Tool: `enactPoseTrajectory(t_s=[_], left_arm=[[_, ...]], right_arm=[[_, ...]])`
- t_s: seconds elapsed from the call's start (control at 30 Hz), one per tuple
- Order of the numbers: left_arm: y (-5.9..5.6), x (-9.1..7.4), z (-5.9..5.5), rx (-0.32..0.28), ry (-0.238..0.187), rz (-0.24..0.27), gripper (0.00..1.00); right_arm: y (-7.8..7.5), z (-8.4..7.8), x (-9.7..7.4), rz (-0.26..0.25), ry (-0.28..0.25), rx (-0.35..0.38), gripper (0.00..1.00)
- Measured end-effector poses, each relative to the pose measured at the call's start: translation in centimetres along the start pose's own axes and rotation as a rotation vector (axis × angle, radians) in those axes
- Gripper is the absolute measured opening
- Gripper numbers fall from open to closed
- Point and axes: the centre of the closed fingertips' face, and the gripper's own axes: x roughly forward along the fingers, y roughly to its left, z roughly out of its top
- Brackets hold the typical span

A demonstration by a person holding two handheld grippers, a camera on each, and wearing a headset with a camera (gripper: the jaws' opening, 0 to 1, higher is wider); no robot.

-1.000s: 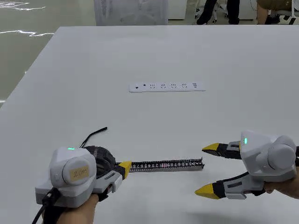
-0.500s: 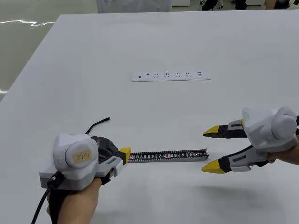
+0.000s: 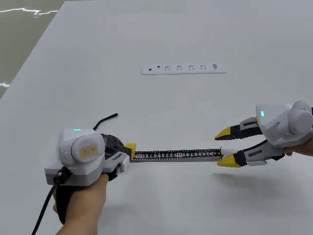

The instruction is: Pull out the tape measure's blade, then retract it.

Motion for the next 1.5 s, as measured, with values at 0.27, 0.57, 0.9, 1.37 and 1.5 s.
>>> enactPoseTrajectory(t_s=[0.27,0.57,0.9,1.37,1.5], left_arm=[[0.0,0.2,-0.1,-0.011,0.006,0.007,0.86],[-0.2,0.2,-0.7,-0.017,0.014,0.008,0.84],[-0.5,0.4,-1.0,-0.027,0.023,0.006,0.82],[-0.4,0.2,-0.7,-0.107,0.017,0.012,0.70],[-0.4,1.0,-0.8,-0.121,0.025,0.015,0.68]], right_arm=[[-0.3,-1.2,0.2,0.021,-0.006,0.008,0.25],[-0.1,-1.6,0.6,0.036,-0.005,-0.001,0.21],[-0.5,-2.1,1.3,0.044,-0.013,-0.001,0.16],[-0.5,-2.0,1.2,0.029,-0.001,-0.022,0.15],[-0.6,-2.1,1.3,0.027,0.002,-0.026,0.15]])
